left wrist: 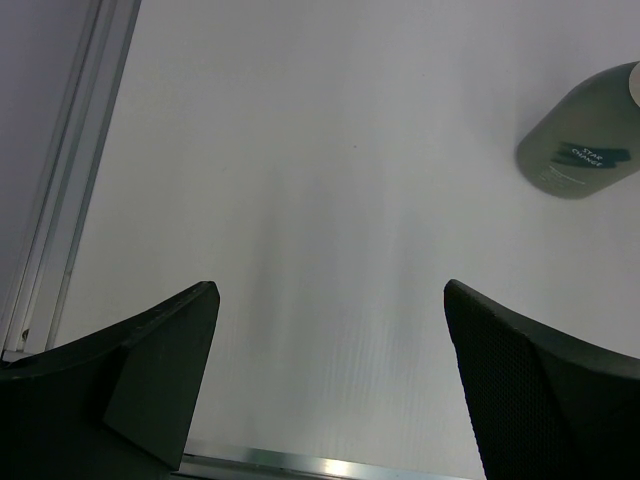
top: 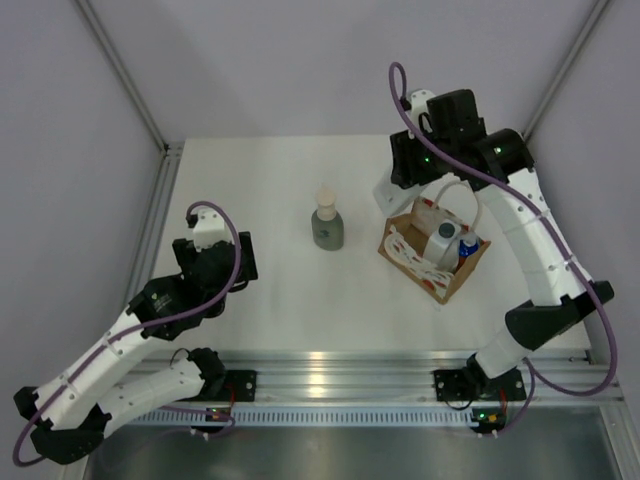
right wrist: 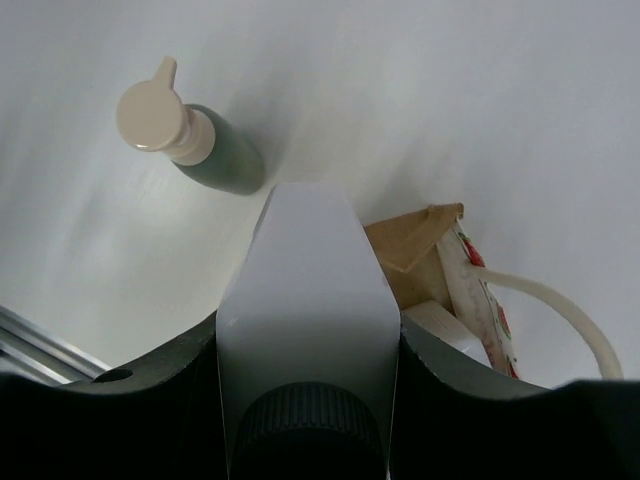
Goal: Take the personal care products out of the canvas bag
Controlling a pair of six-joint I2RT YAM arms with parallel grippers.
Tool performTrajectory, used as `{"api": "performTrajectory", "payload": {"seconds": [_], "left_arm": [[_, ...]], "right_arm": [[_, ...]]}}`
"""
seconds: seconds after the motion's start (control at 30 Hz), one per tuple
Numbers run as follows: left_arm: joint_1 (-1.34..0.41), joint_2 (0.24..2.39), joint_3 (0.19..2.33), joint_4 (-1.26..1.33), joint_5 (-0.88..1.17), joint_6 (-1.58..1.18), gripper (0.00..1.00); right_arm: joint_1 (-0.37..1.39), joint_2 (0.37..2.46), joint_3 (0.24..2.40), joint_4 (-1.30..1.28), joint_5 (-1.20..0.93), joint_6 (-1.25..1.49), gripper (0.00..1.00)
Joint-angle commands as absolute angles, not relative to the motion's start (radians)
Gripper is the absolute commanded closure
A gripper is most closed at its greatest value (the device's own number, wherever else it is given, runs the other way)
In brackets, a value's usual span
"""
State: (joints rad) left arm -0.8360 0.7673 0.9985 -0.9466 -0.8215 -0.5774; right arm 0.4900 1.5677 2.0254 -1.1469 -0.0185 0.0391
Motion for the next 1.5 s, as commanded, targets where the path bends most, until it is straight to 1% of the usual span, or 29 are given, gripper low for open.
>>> {"api": "performTrajectory", "payload": {"seconds": [0.0, 0.17, 0.37, 0.6, 0.9, 0.93, 1.3, 1.33, 1.4, 1.43, 1.47], "left_arm": [[-0.836, 0.755, 0.991, -0.939, -0.839, -0.586, 0.02], [-0.836, 0.755, 0.989, -0.937, -0.841, -0.588, 0.02], [-0.836, 0.755, 0.989, -0.937, -0.841, -0.588, 0.02], [-0.836, 0.755, 0.988, -0.937, -0.839, -0.588, 0.02], [-0.838, 0.755, 0.988, -0.937, -0.838, -0.588, 0.02], [-0.838, 0.756, 0.988, -0.936, -0.838, -0.589, 0.02], [-0.838, 0.759, 0.988, -0.937, -0.838, -0.588, 0.02], [-0.838, 0.759, 0.988, -0.937, -0.836, -0.588, 0.02], [-0.836, 0.761, 0.988, -0.937, -0.838, -0.589, 0.02], [-0.838, 0.762, 0.988, -0.937, -0.836, -0.588, 0.02], [-0.838, 0.762, 0.988, -0.937, -0.836, -0.589, 0.02]], "right_arm": [[0.518, 1.612, 2.063, -0.982, -0.057, 0.035, 1.0], [0.531, 1.755, 2.137, -0.969, -0.067, 0.037, 1.0], [0.549, 1.876, 2.197, -0.968, -0.057, 0.035, 1.0], [0.571, 1.971, 2.227, -0.966, -0.003, 0.023, 1.0], [0.612, 2.097, 2.273, -0.946, 0.146, 0.008, 1.0], [0.614, 2.12, 2.284, -0.948, 0.15, -0.023, 1.0], [0.612, 2.22, 2.316, -0.95, 0.156, -0.023, 1.0], [0.612, 2.224, 2.319, -0.948, 0.152, -0.021, 0.93], [0.612, 2.226, 2.322, -0.948, 0.134, -0.02, 0.84], [0.612, 2.224, 2.327, -0.948, 0.13, -0.018, 0.75], [0.611, 2.223, 2.329, -0.948, 0.129, -0.018, 0.73]]}}
